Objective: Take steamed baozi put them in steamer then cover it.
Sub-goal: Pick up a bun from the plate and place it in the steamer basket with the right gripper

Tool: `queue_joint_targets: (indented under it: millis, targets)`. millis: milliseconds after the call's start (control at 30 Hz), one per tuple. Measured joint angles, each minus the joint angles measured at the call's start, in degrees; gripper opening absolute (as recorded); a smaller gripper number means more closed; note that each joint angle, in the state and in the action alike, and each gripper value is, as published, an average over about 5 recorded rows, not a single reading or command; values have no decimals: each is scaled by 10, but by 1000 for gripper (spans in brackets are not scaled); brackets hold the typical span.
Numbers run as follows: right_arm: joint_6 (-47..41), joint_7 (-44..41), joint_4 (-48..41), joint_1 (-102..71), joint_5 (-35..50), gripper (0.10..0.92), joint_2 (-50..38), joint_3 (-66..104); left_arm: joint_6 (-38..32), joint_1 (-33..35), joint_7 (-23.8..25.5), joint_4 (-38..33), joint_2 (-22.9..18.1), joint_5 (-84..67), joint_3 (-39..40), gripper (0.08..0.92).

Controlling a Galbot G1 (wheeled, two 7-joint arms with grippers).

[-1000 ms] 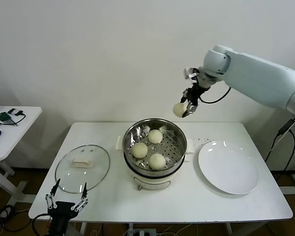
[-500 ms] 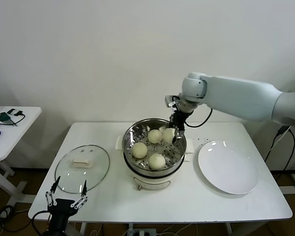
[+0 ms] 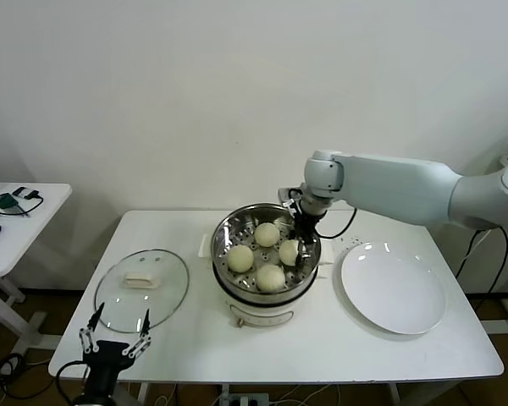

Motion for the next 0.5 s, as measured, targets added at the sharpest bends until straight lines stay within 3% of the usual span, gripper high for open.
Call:
queue_joint_targets:
  millis: [133,333,500]
  targets:
    - [0,2,-5,-6,-4,685,2,4,1,-2,0,0,0,0,0,823]
    - [-1,3,-5,-8,-8,804,3,10,1,-2,0,0,0,1,0,823]
    - [0,0,0,-4,-9,822,-5,17,1,-1,0,0,0,1,-1,823]
